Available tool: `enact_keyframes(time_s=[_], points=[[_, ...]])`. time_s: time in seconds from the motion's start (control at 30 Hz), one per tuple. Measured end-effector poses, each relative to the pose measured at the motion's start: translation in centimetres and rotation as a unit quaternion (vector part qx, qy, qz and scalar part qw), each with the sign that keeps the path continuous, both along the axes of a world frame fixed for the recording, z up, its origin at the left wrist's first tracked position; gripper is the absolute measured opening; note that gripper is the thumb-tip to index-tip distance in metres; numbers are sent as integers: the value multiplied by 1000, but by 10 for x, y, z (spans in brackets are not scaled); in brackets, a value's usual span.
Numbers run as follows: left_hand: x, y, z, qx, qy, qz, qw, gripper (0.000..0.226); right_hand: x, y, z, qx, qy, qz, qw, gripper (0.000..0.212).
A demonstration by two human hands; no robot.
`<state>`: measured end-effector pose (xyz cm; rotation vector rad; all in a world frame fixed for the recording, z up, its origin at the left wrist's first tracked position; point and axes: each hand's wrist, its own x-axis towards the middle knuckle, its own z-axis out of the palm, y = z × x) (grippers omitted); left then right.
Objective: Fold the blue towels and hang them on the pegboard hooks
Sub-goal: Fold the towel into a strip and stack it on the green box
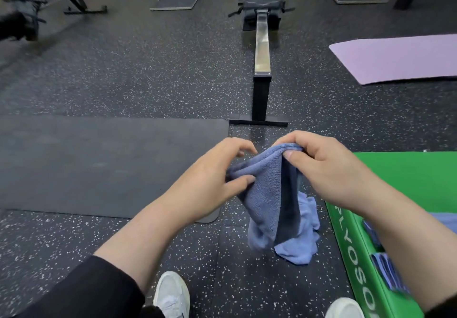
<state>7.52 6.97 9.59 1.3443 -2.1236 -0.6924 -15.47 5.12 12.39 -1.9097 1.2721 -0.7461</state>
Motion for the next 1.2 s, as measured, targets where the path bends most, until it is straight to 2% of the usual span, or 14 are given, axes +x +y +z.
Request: enact_keyframes(time_s=[0.07, 0.13, 0.23, 0.3, 0.4, 0.5, 0.7, 0.9, 0.97, 1.03, 1.1, 1.17, 1.2], points=[[2, -2, -1, -16, -32, -9, 999, 20, -1, -3, -1, 1, -3, -1, 1000, 24], [4, -5, -3, -6, -73, 6, 997, 13, -3, -5, -1, 4, -11, -1, 1000, 25], [10, -8, -8, 35, -163, 36, 985, 22, -5, -8, -1, 3, -8, 1, 1000, 24], [12, -10, -9, 49, -188, 52, 980, 27, -8, -10, -4, 6, 14, -2, 1000, 23], [16, -12, -5, 3, -202, 95, 975, 36, -13, -16, -10, -1, 73, -26, 997, 22], [18, -15, 3, -65, -160, 134, 976, 36, -17, -20, -13, -10, 89, -54, 995, 18], [13, -14, 19, -81, -89, 180, 976, 38, -16, -20, -10, -13, 64, -75, 995, 14], [14, -11, 22, -24, 8, 204, 979, 32, -13, -19, -8, -7, 28, -67, 997, 12], [12, -12, 26, 2, 94, 193, 977, 30, -11, -17, -4, -11, -16, -72, 997, 13], [11, -13, 27, 29, 191, 188, 963, 28, -8, -16, -1, -9, -61, -85, 995, 14], [7, -13, 23, 61, 232, 198, 950, 16, -5, -16, -2, 4, -87, -89, 992, 14], [-1, -12, 14, 108, 279, 229, 926, 3, -1, -17, -8, 18, -80, -97, 992, 16], [-5, -10, 10, 133, 306, 250, 909, 8, 1, -17, -11, 24, -71, -109, 991, 16]])
